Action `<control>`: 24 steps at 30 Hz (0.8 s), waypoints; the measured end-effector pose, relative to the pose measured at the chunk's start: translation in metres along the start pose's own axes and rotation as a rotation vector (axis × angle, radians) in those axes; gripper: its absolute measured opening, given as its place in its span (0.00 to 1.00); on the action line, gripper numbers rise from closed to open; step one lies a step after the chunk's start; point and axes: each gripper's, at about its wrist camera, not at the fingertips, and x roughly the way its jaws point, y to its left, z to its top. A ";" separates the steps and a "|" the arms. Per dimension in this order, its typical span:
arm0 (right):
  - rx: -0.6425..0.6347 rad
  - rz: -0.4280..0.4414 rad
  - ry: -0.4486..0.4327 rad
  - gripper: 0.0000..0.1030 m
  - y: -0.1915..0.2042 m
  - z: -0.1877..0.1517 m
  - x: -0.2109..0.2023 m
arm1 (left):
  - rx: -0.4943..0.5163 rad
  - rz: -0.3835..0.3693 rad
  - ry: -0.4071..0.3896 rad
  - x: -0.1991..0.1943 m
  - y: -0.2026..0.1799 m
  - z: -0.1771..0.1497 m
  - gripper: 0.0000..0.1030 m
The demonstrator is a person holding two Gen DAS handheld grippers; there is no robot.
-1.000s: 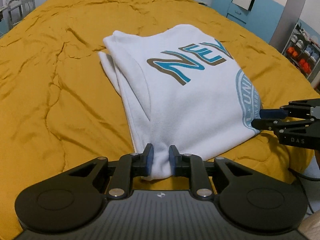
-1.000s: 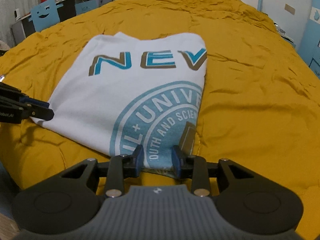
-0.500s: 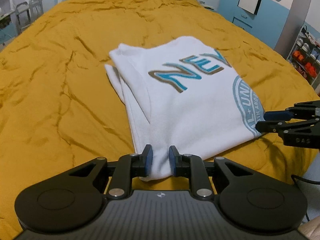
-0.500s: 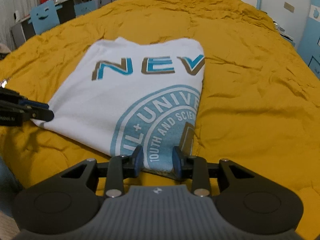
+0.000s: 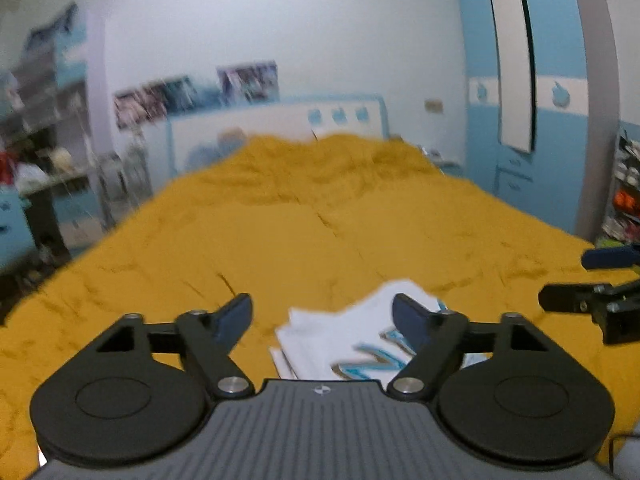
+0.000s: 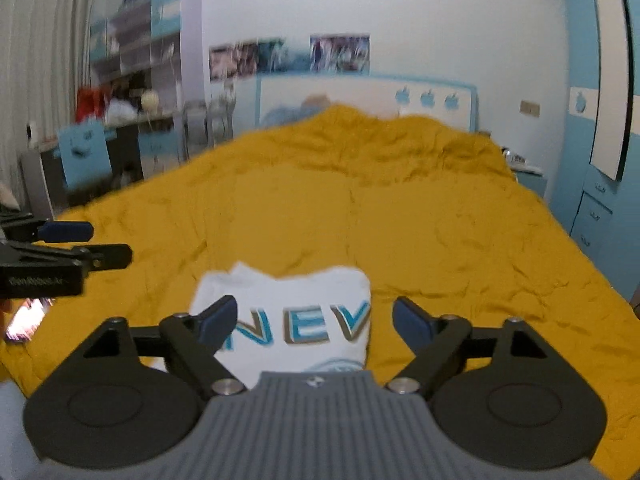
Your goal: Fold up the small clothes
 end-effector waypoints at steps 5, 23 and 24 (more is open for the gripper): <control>0.031 -0.017 -0.092 0.79 0.017 -0.004 -0.033 | -0.016 0.054 -0.023 -0.023 -0.012 -0.008 1.00; 0.107 -0.096 0.121 0.80 0.042 -0.079 -0.023 | -0.103 0.104 0.253 -0.006 -0.016 -0.070 1.00; 0.103 -0.097 0.127 0.80 0.043 -0.082 -0.022 | -0.107 0.098 0.262 -0.007 -0.017 -0.072 1.00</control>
